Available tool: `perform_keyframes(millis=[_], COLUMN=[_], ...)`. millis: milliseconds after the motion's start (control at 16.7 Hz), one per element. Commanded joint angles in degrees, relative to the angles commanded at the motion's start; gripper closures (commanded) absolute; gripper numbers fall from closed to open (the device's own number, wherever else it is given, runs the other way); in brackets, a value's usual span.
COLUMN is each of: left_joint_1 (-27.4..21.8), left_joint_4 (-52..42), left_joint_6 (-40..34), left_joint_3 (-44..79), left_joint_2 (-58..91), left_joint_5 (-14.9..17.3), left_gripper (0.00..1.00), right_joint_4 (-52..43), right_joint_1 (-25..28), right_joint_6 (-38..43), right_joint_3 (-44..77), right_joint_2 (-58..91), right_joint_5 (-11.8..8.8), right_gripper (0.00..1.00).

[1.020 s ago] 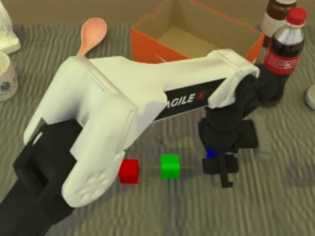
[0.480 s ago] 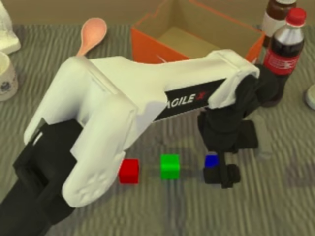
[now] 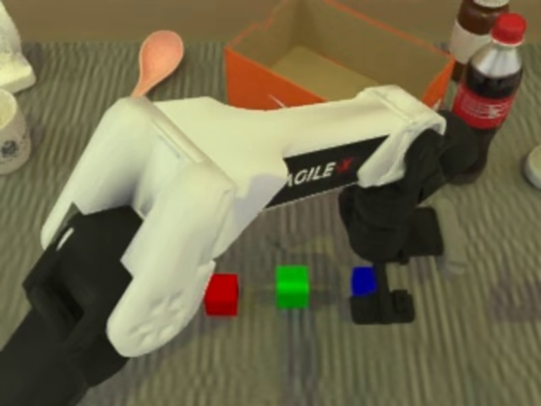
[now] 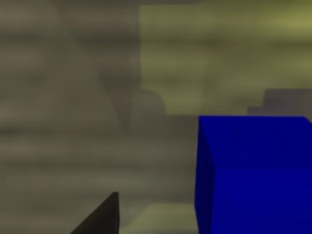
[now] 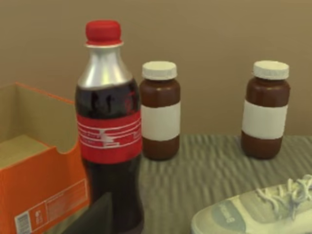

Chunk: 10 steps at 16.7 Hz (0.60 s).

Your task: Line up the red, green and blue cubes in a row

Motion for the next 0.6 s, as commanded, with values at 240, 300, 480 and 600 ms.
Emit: perform_keyframes(millis=[240, 300, 480, 600], left_joint_1=[0.28, 0.45, 1.03, 1.19], left_joint_4=[-4.29, -6.76, -13.03, -14.26], left_joint_6=[0.08, 0.09, 0.03, 0.02], left_joint_3=[4.07, 5.95, 11.05, 12.21], left_joint_2=[-0.52, -0.83, -1.72, -2.05], left_joint_5=[0.22, 0.23, 0.03, -0.03], left_gripper=[0.00, 0.00, 0.00, 0.00], right_joint_4=[0.00, 0.00, 0.00, 0.00], right_joint_1=[0.00, 0.00, 0.00, 0.00], right_joint_6=[0.00, 0.00, 0.00, 0.00], right_joint_3=[0.00, 0.00, 0.00, 0.00], right_joint_2=[0.00, 0.00, 0.00, 0.00], right_joint_5=[0.00, 0.00, 0.00, 0.00], right_gripper=[0.00, 0.00, 0.00, 0.00])
